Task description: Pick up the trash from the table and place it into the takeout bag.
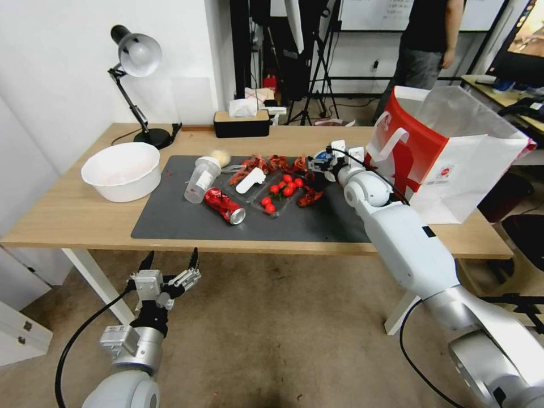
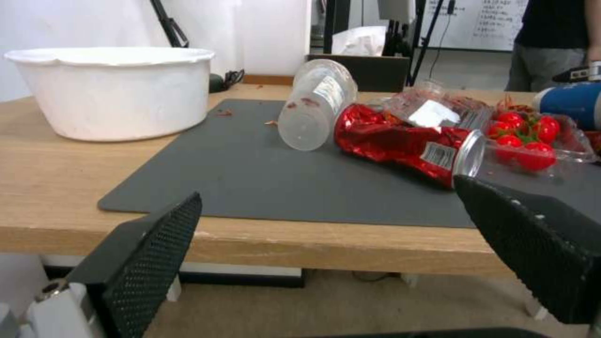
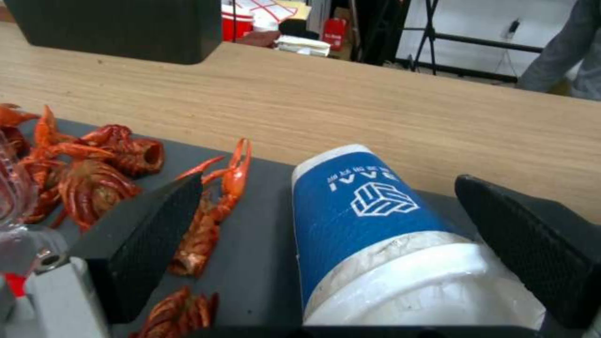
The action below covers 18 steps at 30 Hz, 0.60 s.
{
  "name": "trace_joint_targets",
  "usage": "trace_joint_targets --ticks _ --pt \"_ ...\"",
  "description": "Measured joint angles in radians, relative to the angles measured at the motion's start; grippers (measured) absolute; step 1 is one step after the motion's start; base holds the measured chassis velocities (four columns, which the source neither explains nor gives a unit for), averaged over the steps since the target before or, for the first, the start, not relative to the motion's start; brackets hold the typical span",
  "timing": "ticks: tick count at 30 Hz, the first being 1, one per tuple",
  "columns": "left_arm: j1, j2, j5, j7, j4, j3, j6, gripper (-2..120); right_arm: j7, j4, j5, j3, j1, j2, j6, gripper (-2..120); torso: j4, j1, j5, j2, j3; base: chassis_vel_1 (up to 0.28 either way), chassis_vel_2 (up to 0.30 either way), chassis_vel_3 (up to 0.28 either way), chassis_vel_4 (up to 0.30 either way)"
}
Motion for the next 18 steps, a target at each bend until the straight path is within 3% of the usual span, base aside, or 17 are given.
trace_joint_targets --ticks 18 --pt "0.000 0.002 -0.001 -0.001 0.002 0.003 0.000 100 -0.004 -0.016 -0.011 0.009 -0.005 -0.001 -0.002 100 0.0001 0.000 0.0000 0.000 0.000 0.000 0.000 0.000 0.000"
